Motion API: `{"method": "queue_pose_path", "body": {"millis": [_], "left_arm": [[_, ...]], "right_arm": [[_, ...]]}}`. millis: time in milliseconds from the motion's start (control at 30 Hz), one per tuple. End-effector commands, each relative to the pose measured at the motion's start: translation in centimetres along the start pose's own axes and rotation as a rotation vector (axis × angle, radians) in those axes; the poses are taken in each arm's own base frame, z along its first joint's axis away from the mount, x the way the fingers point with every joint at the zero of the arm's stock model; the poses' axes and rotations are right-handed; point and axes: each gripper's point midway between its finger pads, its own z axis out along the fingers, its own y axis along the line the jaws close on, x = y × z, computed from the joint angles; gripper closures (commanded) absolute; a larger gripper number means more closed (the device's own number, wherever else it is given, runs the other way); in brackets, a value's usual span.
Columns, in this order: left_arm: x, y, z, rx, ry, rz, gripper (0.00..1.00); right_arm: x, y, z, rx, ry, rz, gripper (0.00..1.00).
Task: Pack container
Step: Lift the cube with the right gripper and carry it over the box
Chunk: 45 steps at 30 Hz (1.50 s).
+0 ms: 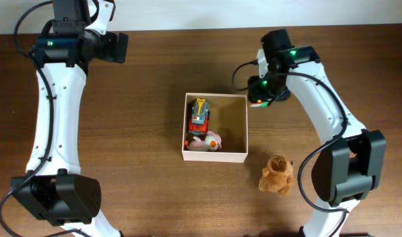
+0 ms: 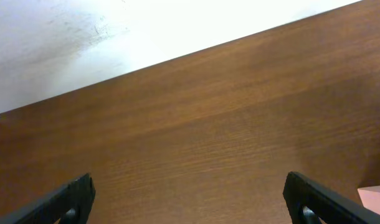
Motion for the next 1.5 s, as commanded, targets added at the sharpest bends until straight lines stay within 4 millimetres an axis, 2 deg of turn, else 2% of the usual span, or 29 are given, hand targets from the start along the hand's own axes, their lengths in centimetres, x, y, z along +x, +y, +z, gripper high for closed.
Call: {"method": "queue_pose_path", "body": {"millis": [0,267,467,833,967,1267,1467], "left_arm": [[-0.8,0.2,-0.7,-0.009,-0.024,-0.009,0.01],[-0.8,0.2,-0.7,-0.009,-0.024,-0.009,0.01],[-0.8,0.2,-0.7,-0.009,-0.024,-0.009,0.01],[-0.8,0.2,-0.7,-0.009,-0.024,-0.009,0.01],[-0.8,0.2,-0.7,-0.009,-0.024,-0.009,0.01],[-0.8,0.2,-0.7,-0.009,-0.024,-0.009,0.01],[-0.8,0.2,-0.7,-0.009,-0.024,-0.009,0.01]], "right_arm": [[-0.6,2.2,-0.7,-0.037,-0.021,-0.013,0.46],[-0.7,4.4,-1.6,-0.077,-0.041,-0.023,0.46],[-0.2,5.8,-1.5,-0.083,-0.028,-0.014,0.46],[0.9,9.4,-1.0,-0.096,-0.018,-0.046,0.46],[1.3,9.3,-0.5,-0.068,-0.007,-0.020,0.47],[2.2,8.9,2.3,-0.059,0.025,0.002,0.47],[2.1,8.9,2.8,-0.061,0.020,0.002,0.46]]}}
